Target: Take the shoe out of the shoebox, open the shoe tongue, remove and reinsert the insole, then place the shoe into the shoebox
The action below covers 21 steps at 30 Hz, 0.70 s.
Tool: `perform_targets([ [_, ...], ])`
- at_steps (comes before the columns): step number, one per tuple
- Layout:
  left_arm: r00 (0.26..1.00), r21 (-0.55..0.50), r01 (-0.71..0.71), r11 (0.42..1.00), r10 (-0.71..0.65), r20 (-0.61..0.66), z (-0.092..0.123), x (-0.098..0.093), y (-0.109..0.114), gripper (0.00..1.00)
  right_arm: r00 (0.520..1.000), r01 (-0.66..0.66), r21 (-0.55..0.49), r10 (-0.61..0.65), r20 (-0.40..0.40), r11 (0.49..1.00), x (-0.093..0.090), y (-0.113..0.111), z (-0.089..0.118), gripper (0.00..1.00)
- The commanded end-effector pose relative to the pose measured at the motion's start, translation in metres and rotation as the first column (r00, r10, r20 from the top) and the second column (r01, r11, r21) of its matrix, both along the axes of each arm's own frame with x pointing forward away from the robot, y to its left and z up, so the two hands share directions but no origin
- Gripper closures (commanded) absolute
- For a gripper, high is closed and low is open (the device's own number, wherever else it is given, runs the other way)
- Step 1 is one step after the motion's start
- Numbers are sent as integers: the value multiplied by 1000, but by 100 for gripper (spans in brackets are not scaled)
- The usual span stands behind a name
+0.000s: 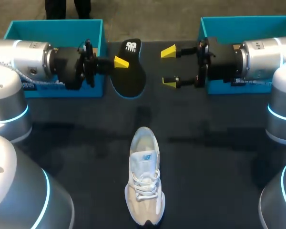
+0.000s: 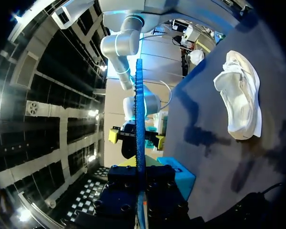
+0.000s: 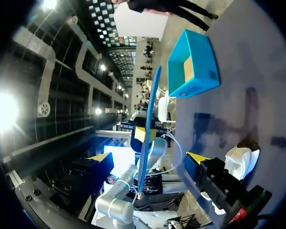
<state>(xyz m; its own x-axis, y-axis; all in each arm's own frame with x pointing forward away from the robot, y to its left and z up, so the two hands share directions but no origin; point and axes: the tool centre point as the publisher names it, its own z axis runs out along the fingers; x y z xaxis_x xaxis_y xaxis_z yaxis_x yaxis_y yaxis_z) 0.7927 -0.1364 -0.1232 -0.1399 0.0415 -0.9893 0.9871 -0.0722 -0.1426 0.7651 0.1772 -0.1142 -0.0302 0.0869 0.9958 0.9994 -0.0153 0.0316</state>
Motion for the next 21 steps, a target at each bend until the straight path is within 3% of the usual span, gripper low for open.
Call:
perform_targets([
  [1, 1000, 1, -7, 1000, 7, 2, 0, -3, 1, 100, 1000, 2, -1, -2, 0, 1000, 0, 2, -1, 0],
  [10, 983, 14, 10, 1000, -12, 183, 8, 0, -6, 100, 998, -55, -106, 58, 27, 993, -5, 7, 9, 0],
  [21, 980, 9, -18, 1000, 16, 196, -1, 10, -18, 100, 992, -56, -156, 72, 100, 986, -12, 31, 10, 0],
])
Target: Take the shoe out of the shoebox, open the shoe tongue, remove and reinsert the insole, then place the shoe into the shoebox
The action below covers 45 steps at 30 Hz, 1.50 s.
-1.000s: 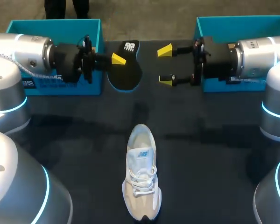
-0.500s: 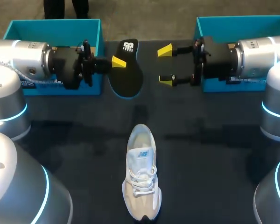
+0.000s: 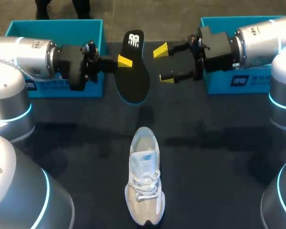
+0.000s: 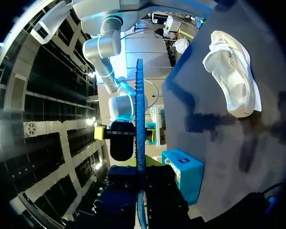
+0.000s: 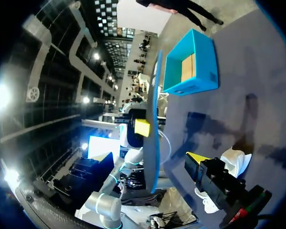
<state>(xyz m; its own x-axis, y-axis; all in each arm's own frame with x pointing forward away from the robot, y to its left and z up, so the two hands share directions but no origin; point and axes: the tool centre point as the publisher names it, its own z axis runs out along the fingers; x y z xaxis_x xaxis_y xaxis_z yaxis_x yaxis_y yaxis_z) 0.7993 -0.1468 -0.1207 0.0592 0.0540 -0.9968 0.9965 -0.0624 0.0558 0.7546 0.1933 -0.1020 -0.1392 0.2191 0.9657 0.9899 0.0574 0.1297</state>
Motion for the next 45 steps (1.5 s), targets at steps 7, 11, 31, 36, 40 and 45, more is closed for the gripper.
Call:
perform_targets([
  [7, 1000, -16, -22, 1000, 22, 13, 0, 9, -10, 100, 1000, -20, -11, 20, -17, 1000, 0, 28, -13, 27],
  [11, 999, -19, -24, 1000, 24, 31, 0, 11, -11, 100, 1000, -22, 11, 22, -20, 1000, -1, 38, -14, 31],
  [31, 997, -49, -35, 998, 38, 66, 0, 14, -17, 100, 999, -26, 55, 27, -19, 998, -3, 55, -20, 59],
  [36, 997, -49, -31, 998, 34, 65, 0, 14, -18, 100, 1000, -22, 58, 23, -15, 998, -4, 51, -22, 64],
  [40, 998, -51, -24, 998, 27, 64, 0, 14, -19, 100, 1000, -10, 65, 11, -11, 998, -4, 46, -23, 65],
  [45, 997, -52, -20, 998, 24, 67, 0, 13, -19, 100, 1000, -2, 70, 3, -7, 998, -3, 42, -22, 67],
])
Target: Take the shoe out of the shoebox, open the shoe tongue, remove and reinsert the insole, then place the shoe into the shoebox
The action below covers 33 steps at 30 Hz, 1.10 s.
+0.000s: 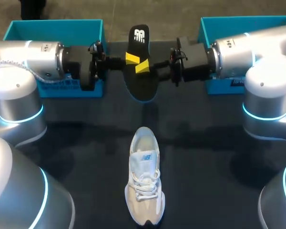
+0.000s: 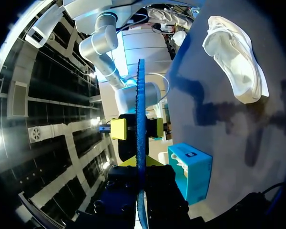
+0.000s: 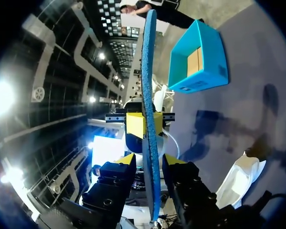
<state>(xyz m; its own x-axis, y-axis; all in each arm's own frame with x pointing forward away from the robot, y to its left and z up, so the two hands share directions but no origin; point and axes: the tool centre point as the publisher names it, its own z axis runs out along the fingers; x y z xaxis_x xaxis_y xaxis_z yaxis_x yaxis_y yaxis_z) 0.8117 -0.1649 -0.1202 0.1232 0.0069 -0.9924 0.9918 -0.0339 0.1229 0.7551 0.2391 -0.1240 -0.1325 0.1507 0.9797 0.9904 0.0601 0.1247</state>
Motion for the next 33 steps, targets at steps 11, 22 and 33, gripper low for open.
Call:
perform_targets([
  [11, 1000, -4, 6, 1000, -6, 3, 0, 0, -2, 100, 1000, 15, 4, -15, -2, 1000, 1, -10, 0, 77],
  [22, 1000, -4, 30, 1000, -30, 4, 0, -2, -5, 100, 1000, 5, 12, -5, 1, 1000, 4, -9, -1, 100],
  [33, 998, 58, 6, 998, -2, -67, 4, -24, 35, 0, 988, 61, 22, -64, 143, 998, 5, -23, -2, 100],
])
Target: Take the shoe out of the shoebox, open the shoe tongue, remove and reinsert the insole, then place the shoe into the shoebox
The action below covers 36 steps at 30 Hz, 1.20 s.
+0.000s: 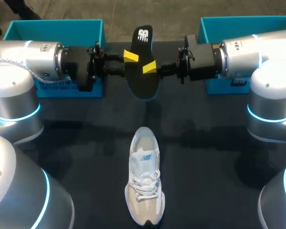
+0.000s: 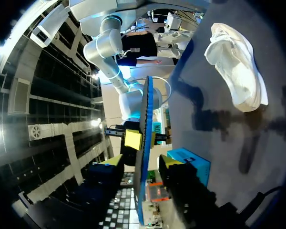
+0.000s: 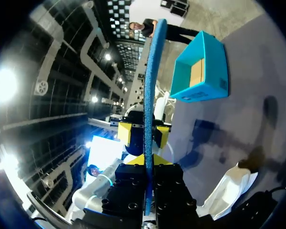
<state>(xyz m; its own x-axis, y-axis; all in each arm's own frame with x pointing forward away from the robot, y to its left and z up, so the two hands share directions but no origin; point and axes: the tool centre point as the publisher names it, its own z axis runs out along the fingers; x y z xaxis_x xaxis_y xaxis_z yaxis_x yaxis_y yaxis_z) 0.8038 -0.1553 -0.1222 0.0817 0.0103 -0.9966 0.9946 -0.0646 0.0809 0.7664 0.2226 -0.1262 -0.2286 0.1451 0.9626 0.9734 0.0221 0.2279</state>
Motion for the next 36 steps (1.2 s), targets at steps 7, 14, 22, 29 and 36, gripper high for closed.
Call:
perform_targets([
  [7, 989, 193, -45, 980, 70, -127, -1, -22, 58, 0, 985, 17, -12, -15, 174, 1000, -6, -14, 0, 100],
  [14, 979, 312, -33, 950, 93, -179, -6, -25, 72, 0, 971, -20, -19, 24, 237, 1000, -8, -16, -4, 100],
  [22, 979, 312, -33, 950, 93, -179, -6, -25, 72, 0, 971, -20, -19, 24, 237, 1000, -8, -16, -4, 100],
  [29, 965, 335, -51, 941, 132, -225, -13, -29, 72, 0, 971, -20, -19, 24, 237, 1000, -8, -16, -4, 100],
  [36, 900, 463, -112, 879, 287, -329, -28, -42, 78, 0, 945, -13, -19, 19, 328, 1000, -27, -23, -19, 100],
])
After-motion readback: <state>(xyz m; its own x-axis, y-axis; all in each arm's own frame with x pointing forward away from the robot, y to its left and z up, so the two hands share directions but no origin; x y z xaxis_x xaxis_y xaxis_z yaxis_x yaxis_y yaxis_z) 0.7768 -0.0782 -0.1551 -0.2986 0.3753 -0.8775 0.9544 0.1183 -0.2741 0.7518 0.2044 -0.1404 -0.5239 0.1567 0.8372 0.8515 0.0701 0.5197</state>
